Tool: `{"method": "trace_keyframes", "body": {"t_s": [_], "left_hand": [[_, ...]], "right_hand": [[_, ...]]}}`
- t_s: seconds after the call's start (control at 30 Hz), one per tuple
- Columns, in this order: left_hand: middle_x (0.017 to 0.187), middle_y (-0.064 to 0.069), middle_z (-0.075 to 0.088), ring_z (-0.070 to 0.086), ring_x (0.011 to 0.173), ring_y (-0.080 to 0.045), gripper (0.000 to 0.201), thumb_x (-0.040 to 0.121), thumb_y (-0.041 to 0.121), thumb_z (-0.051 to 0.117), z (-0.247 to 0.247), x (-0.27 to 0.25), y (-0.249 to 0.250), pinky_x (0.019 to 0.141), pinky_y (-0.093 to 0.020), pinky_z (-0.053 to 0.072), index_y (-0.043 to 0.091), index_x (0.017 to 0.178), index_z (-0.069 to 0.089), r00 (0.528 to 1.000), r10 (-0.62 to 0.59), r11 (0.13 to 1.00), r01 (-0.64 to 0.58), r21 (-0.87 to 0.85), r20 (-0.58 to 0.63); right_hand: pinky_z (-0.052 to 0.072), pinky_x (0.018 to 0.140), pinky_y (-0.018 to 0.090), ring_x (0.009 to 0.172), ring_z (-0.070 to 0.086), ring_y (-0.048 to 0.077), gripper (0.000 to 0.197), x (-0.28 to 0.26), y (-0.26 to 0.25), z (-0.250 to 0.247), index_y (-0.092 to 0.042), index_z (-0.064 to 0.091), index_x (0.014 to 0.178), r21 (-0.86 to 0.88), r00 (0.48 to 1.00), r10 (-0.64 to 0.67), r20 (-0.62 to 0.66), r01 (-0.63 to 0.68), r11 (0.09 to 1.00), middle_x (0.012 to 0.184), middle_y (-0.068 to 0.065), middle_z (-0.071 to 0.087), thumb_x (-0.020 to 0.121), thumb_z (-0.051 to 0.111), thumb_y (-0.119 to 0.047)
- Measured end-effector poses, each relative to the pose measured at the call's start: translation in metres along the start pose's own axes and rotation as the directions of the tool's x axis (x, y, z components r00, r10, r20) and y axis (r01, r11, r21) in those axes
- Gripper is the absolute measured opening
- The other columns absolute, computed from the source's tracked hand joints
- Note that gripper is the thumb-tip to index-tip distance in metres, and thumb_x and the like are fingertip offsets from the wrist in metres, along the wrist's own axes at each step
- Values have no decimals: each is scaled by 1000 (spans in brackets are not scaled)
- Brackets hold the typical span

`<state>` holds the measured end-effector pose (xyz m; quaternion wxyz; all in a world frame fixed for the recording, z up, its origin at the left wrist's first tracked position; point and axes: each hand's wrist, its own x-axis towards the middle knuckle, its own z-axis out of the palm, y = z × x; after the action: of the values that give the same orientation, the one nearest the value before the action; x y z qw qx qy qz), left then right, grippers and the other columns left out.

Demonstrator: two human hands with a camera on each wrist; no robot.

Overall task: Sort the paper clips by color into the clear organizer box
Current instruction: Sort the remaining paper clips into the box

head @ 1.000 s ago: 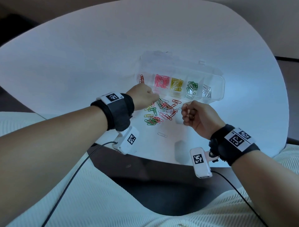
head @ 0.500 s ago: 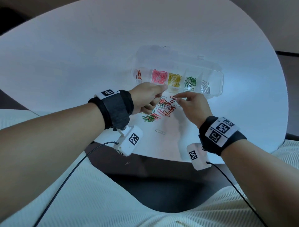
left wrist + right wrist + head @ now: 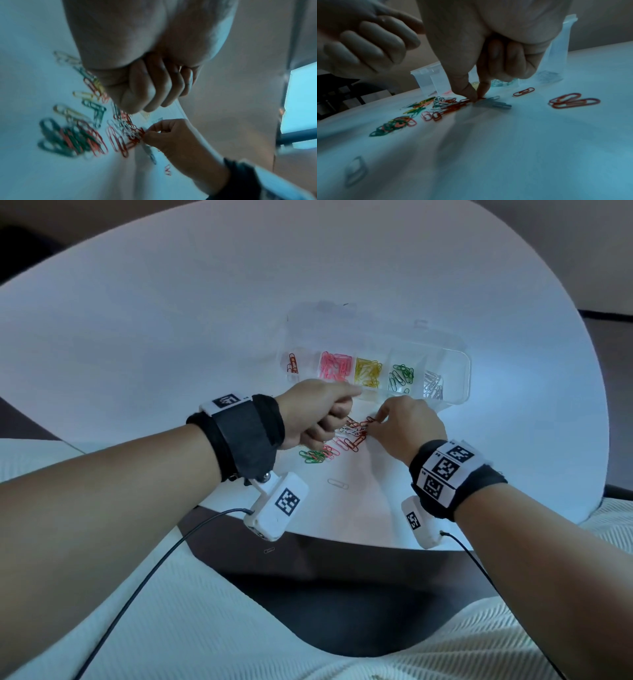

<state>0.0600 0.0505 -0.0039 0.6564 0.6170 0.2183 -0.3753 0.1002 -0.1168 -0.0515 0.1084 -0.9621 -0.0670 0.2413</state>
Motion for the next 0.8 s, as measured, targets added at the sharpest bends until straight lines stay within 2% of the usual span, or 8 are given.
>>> {"method": "trace_keyframes", "body": {"t_s": [0.07, 0.13, 0.3, 0.4, 0.53, 0.63, 0.7, 0.8], "left_hand": [[46, 2, 26, 18, 39, -15, 46, 93, 35, 49, 4, -5, 3, 43, -21, 16, 20, 53, 32, 995, 38, 941, -5, 338, -89], [48, 1, 27, 22, 39, -16, 45, 91, 29, 50, 9, -10, 5, 45, -25, 21, 18, 53, 30, 988, 108, 793, -18, 609, -112], [51, 2, 27, 24, 47, -17, 44, 95, 20, 45, 1, -16, 17, 51, -30, 23, 17, 54, 28, 966, 206, 696, -33, 717, -155], [61, 3, 47, 41, 51, -13, 33, 97, 17, 42, -13, -22, 33, 47, -23, 37, 19, 66, 54, 943, 249, 751, -44, 659, -221], [69, -5, 56, 46, 53, -18, 29, 94, 4, 41, -32, -26, 44, 50, -31, 36, 4, 99, 70, 926, 292, 872, -154, 465, -241], [72, -5, 50, 32, 50, -13, 36, 92, -6, 35, -42, -24, 41, 49, -25, 27, 3, 98, 69, 927, 283, 947, -230, 224, -244], [74, -6, 49, 33, 52, -11, 34, 95, -6, 34, -46, -23, 38, 49, -22, 29, 2, 98, 66, 933, 264, 964, -255, 70, -246], [71, -5, 48, 35, 54, -10, 32, 96, -4, 34, -53, -21, 33, 49, -20, 30, 3, 95, 65, 935, 215, 960, -255, -114, -281]], "right_hand": [[44, 61, 29, 77, 62, 26, 23, -3, 1, 0, -17, 65, 89, -32, 1000, -2, 3, 2, 999, 87, 6, 64, 85, 60, -38], [43, 64, 30, 79, 61, 28, 26, -6, 2, -2, -15, 64, 90, -35, 1000, 3, -12, -3, 999, 86, 6, 63, 89, 55, -40], [28, 57, 34, 61, 39, 26, 25, -21, 4, -6, -12, 37, 64, 344, 1000, 13, 15, -18, 939, 63, 3, 44, 86, 38, -24], [21, 51, 32, 51, 21, 20, 36, -28, -12, -14, -20, 28, 53, 685, 986, -77, 148, -46, 727, 52, 0, 26, 87, 39, -25], [21, 40, 17, 39, 17, 11, 59, -27, -48, -30, -25, 47, 45, 903, 945, -252, 207, -85, 422, 46, -7, 23, 102, 43, -37], [17, 41, 18, 48, 11, 12, 33, -22, -70, -35, -28, 75, 86, 958, 928, -296, 227, -159, 237, 56, -4, 17, 100, 46, -37], [19, 38, 18, 48, 14, 11, 35, -15, -78, -35, -7, 65, 113, 965, 940, -234, 247, -218, 143, 56, -2, 24, 99, 50, -35], [30, 38, 18, 43, 28, 7, 28, -6, -87, -34, -4, 60, 96, 966, 958, -122, 259, -257, 30, 59, -1, 42, 98, 53, -31]]}}
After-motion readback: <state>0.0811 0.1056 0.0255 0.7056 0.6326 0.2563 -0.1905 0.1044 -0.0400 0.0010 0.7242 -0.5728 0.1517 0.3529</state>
